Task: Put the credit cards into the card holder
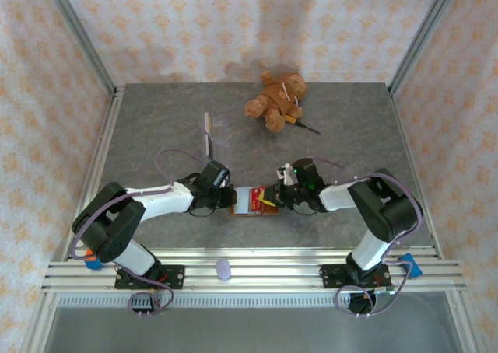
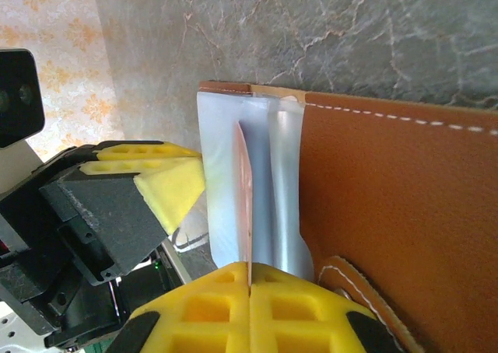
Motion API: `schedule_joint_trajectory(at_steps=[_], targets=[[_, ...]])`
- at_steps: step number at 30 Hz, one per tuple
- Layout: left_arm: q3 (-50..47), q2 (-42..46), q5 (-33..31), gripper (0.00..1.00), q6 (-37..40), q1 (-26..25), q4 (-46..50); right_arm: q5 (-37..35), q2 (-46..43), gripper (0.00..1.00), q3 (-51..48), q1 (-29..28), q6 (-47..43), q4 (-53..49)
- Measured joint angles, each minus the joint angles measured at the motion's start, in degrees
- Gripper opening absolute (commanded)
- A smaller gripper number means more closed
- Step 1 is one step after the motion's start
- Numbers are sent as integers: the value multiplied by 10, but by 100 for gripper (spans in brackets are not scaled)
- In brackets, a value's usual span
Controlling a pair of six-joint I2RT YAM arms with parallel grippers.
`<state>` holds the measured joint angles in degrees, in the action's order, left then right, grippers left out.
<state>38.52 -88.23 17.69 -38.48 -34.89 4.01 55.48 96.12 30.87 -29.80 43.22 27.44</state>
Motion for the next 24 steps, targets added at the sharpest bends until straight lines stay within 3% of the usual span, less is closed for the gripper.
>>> schedule_joint_trajectory(at_steps=[24], targets=[[0, 0, -2, 15, 0, 0, 0, -40, 40, 1, -8, -26, 61, 92]])
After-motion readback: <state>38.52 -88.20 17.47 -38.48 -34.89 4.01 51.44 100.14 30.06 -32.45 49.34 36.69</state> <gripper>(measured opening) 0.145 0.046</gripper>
